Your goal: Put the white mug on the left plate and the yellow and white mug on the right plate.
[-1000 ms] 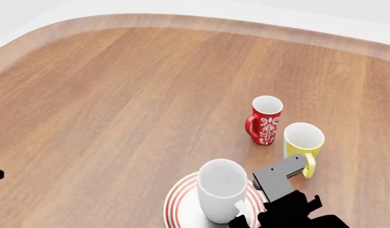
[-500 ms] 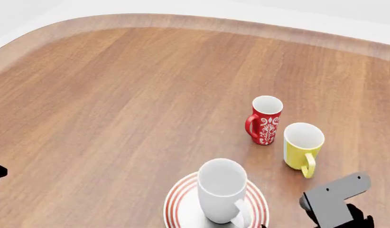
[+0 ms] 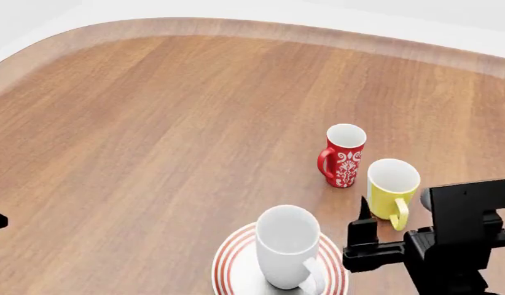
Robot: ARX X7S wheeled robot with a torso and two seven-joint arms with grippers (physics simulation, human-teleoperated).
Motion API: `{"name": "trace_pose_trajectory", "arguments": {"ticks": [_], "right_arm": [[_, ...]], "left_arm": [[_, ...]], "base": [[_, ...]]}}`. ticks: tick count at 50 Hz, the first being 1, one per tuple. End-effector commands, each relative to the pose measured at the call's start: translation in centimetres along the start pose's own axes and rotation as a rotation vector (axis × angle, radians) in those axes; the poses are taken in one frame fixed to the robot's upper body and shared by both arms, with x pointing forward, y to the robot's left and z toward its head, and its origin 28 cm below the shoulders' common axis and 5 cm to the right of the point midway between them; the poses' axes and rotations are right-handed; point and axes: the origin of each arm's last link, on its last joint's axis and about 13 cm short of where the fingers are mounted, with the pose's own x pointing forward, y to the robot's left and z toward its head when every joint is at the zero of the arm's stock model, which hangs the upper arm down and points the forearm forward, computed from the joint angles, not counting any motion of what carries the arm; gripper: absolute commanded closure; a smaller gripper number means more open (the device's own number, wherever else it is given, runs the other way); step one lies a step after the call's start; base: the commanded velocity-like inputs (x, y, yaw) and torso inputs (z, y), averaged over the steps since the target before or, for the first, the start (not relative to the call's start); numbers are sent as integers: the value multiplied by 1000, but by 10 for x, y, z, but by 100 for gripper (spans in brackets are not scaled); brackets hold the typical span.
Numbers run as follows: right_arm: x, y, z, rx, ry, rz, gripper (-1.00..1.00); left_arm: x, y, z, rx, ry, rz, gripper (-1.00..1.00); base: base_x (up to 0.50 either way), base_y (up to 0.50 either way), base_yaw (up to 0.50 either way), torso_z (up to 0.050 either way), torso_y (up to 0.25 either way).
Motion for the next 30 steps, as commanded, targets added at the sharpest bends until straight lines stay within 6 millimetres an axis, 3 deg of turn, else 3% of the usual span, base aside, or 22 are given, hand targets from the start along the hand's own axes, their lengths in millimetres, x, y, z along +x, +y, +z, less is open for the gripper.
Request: {"name": "trace_pose_trajectory", "arguments": {"ticks": [1,8,12,23,30], "right_arm": [[25,10,1,7,-25,-167,-100],[32,9,-9,33,-10,-220,-100],[29,8,-17,96,-1,-151,-100],[30,6,-13,89,50,-130,-100],[82,-1,-10,83,105,-145,-100]], "left_arm": [[2,2,-2,0,1,-3,-100],[2,2,-1,0,-1,-2,-100],[1,1,1,-4,-6,-5,-100],[1,0,0,12,-9,-8,-100],[1,0,-1,29,-26,-21,-100]], "base": [[0,0,0,0,0],[0,0,0,0,0],[0,0,0,0,0],[0,0,0,0,0],[0,0,0,0,0]]}}
